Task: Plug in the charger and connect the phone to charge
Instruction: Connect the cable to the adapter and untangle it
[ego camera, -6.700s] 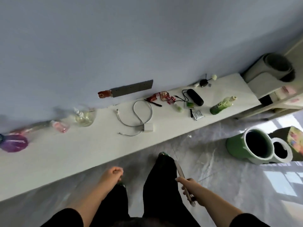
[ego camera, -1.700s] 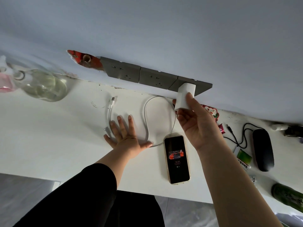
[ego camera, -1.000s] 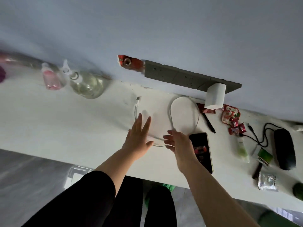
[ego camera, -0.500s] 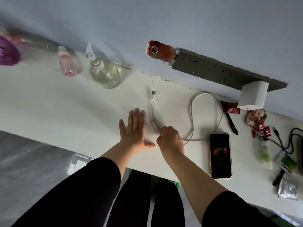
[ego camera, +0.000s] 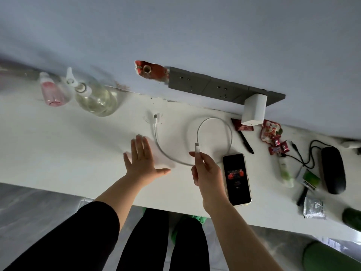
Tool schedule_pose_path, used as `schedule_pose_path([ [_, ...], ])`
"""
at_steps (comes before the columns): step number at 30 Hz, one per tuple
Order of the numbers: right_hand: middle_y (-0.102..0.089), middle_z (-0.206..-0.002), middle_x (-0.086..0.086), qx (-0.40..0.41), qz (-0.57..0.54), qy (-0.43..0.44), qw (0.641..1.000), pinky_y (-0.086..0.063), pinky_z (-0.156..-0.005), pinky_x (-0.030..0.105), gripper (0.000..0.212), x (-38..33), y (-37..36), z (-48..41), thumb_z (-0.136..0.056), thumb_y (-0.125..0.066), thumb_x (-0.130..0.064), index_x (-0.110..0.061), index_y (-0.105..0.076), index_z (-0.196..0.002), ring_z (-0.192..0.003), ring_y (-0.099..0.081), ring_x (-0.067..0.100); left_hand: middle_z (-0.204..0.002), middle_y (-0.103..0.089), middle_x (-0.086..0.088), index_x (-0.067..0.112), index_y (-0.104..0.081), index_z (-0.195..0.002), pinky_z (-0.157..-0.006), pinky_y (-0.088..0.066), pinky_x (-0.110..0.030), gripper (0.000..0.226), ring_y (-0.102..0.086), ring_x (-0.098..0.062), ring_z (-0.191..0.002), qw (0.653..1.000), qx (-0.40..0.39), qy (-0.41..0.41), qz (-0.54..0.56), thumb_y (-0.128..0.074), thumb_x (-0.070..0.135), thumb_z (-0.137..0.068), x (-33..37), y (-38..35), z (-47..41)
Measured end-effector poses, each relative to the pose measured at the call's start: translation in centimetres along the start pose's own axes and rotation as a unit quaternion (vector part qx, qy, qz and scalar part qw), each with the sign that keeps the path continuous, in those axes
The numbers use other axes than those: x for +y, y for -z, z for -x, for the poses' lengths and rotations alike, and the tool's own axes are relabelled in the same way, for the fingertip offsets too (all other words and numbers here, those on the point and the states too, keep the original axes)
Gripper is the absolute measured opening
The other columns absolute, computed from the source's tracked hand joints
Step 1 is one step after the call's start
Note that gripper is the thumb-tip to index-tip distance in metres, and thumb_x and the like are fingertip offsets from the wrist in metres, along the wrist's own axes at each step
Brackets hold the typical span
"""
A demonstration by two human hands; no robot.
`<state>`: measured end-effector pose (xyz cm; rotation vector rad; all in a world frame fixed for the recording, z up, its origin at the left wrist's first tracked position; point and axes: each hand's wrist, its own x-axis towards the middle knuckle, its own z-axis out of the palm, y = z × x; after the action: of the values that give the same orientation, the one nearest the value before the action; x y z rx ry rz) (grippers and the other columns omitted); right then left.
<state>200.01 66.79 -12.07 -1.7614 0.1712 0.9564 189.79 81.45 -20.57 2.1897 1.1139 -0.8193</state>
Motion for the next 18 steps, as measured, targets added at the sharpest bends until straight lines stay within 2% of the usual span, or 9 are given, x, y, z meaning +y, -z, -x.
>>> schedule_pose_path([
  [4,-0.052,-0.051,-0.008,0.014,-0.009,-0.011,1.0,-0.038,-0.047,0.016,0.02,0.0,1.6,-0.1,-0.095,-0.055,-0.027,-0.027,-0.073,-0.085,-0.045,-0.042,0.007,-0.152,0.035,-0.013,0.031,0.029,-0.142,-0.117,0.002,-0.053,0.127,0.028,-0.03,-0.142,1.0,-0.008,0.003,-0.004,-0.057,0.078,-0.062,1.8,0.2,0.1],
  [6,-0.058,-0.059,-0.003,0.011,0.032,-0.02,0.999,-0.043,-0.057,0.025,0.017,0.5,1.6,-0.8,-0.091,-0.061,-0.026,-0.022,-0.074,-0.081,-0.055,-0.049,0.011,-0.152,0.034,-0.015,0.032,0.029,-0.142,-0.118,0.002,-0.052,0.124,0.028,-0.032,-0.142,1.0,-0.006,0.0,-0.011,-0.058,0.075,-0.064,2.0,0.1,0.1],
  [7,-0.055,-0.059,-0.002,0.006,0.07,-0.017,0.997,-0.04,-0.057,0.03,0.02,0.9,1.5,-1.3,-0.089,-0.063,-0.028,-0.016,-0.073,-0.077,-0.057,-0.047,0.013,-0.152,0.034,-0.015,0.032,0.029,-0.142,-0.119,0.002,-0.052,0.123,0.027,-0.032,-0.142,1.0,0.0,-0.003,-0.014,-0.058,0.074,-0.066,2.0,0.1,0.1],
  [8,-0.05,-0.054,-0.005,-0.001,0.116,-0.013,0.993,-0.034,-0.056,0.03,0.025,1.3,1.2,-1.9,-0.087,-0.064,-0.031,-0.011,-0.072,-0.075,-0.054,-0.042,0.013,-0.153,0.033,-0.014,0.034,0.028,-0.142,-0.119,0.002,-0.053,0.121,0.026,-0.031,-0.143,1.0,0.01,-0.007,-0.015,-0.059,0.072,-0.067,1.7,0.1,0.2],
  [10,-0.046,-0.041,-0.013,-0.016,0.194,-0.009,0.981,-0.029,-0.05,0.025,0.023,2.2,0.2,-3.1,-0.085,-0.064,-0.036,-0.017,-0.072,-0.073,-0.044,-0.037,0.009,-0.155,0.029,-0.009,0.036,0.028,-0.141,-0.118,0.001,-0.056,0.121,0.023,-0.027,-0.144,0.999,0.039,-0.015,-0.012,-0.061,0.07,-0.066,1.0,-0.1,0.5],
  [12,-0.055,-0.044,-0.016,-0.025,0.237,-0.017,0.971,-0.033,-0.046,0.022,0.013,2.7,-0.8,-4.3,-0.082,-0.066,-0.035,-0.028,-0.071,-0.073,-0.042,-0.045,0.004,-0.156,0.028,-0.004,0.038,0.031,-0.139,-0.115,0.001,-0.059,0.127,0.023,-0.026,-0.144,0.998,0.065,-0.004,-0.008,-0.063,0.071,-0.061,0.2,-0.2,0.7],
  [15,-0.065,-0.058,-0.005,-0.05,0.244,-0.043,0.968,-0.047,-0.053,0.027,0.007,3.4,-2.5,-5.8,-0.081,-0.07,-0.026,-0.025,-0.068,-0.073,-0.051,-0.056,0.012,-0.153,0.036,-0.001,0.042,0.036,-0.135,-0.111,0.003,-0.064,0.132,0.029,-0.026,-0.142,0.998,0.049,0.029,0.024,-0.064,0.075,-0.055,-0.9,-0.1,0.4],
  [18,-0.068,-0.062,0.002,-0.05,0.263,-0.052,0.962,-0.054,-0.059,0.033,0.007,3.7,-3.2,-6.4,-0.08,-0.07,-0.017,-0.017,-0.065,-0.075,-0.053,-0.06,0.013,-0.141,0.049,0.003,0.043,0.041,-0.131,-0.11,0.007,-0.066,0.134,0.039,-0.025,-0.136,0.999,0.009,0.017,0.039,-0.065,0.074,-0.056,-1.6,0.0,0.0],
])
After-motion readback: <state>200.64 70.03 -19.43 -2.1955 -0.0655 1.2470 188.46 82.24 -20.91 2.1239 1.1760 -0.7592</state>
